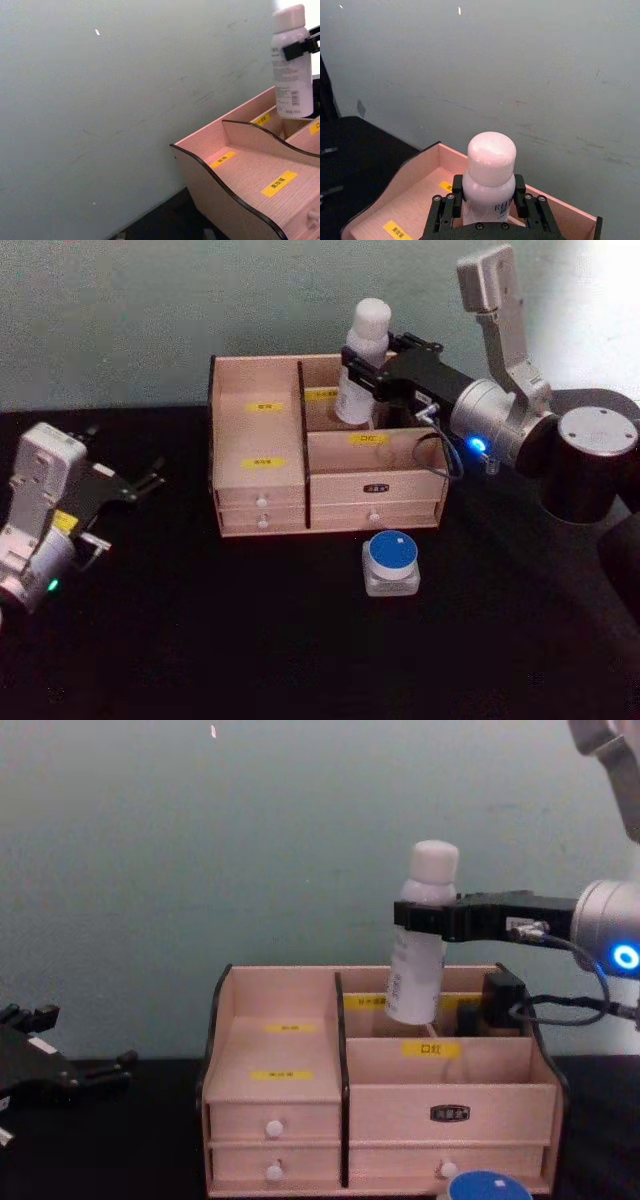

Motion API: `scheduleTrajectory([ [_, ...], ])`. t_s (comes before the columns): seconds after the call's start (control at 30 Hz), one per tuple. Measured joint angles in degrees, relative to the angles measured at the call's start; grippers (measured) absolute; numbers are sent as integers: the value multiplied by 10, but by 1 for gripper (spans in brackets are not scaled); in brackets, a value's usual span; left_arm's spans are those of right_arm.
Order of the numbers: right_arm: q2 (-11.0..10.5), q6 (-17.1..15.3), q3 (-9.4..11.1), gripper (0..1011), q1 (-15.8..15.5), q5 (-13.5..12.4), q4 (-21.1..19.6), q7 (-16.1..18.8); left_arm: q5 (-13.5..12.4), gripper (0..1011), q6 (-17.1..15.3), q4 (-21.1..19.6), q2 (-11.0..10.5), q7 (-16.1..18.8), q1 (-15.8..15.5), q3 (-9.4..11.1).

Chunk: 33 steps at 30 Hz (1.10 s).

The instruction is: Pick up the facial cleanser and watermelon frost from the table and place them into the tiered storage box.

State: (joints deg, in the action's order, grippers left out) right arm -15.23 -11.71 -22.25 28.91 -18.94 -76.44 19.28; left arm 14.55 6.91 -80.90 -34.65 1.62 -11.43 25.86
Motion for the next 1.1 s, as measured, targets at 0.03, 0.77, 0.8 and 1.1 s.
scheduleTrajectory([
  [0.03,1,0,0,590,2,1,4,0,0,1001,0,0,0,0,0,0],
  [0.77,28,-1,-10,591,36,21,66,2,0,1001,0,0,0,0,0,0],
  [0.8,29,0,-10,591,36,23,68,3,0,1001,0,0,0,0,0,0],
  [1.1,33,0,-11,591,37,28,78,4,0,1001,0,0,0,0,0,0],
])
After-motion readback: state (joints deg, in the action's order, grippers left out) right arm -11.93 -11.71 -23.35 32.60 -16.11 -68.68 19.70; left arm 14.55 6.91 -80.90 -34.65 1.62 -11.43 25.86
